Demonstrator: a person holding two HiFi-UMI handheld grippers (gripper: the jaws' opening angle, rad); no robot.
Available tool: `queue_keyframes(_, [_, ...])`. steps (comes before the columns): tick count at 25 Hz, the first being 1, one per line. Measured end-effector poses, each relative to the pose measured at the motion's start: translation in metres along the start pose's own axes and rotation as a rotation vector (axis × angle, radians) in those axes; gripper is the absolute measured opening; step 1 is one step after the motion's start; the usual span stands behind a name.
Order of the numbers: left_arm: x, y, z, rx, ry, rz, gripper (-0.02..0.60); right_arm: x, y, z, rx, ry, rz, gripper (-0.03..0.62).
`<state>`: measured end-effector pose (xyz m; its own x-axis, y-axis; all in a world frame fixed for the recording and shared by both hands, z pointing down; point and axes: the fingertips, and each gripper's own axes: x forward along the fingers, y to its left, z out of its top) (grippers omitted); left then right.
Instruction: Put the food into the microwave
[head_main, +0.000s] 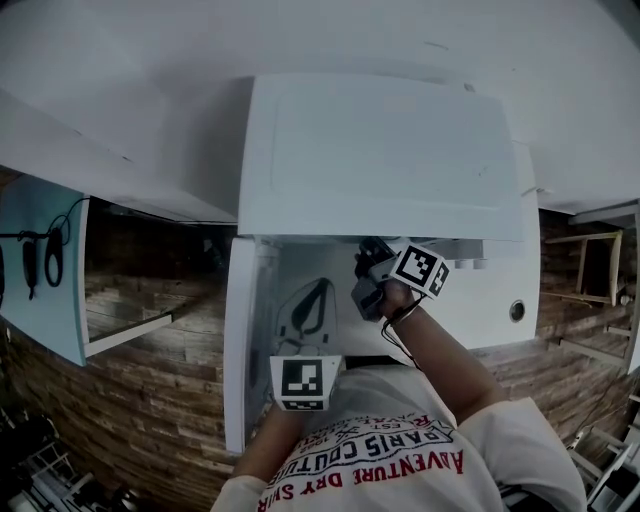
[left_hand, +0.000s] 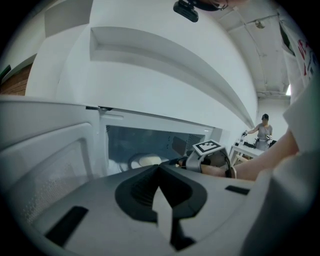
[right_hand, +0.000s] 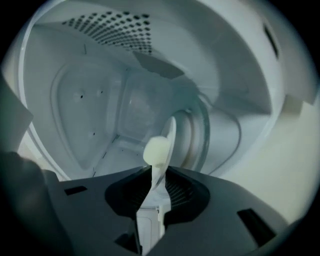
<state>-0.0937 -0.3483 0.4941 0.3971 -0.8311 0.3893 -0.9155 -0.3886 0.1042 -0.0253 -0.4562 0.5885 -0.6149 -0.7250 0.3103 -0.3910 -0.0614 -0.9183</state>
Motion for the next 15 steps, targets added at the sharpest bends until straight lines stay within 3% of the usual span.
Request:
queue_keyframes(5, [-0.001,0.005,-0.006,-0.042,0.012,0.021,0.006,0.001,0.014,-0.017,-0.312,0.146,0.036,0.208])
queue_keyframes(11, [-0.003,0.006,-0.01,-0.088,0.014,0.033,0.006,-0.004,-0.001,-0.033,-0.902,0.343,-0.162,0.21])
queue_keyframes(15, [-0.004,0.003,-0.011,-0.099,0.017,0.026,0.006,-0.005,-0.005,-0.035,-1.074,0.409,-0.246,0.209])
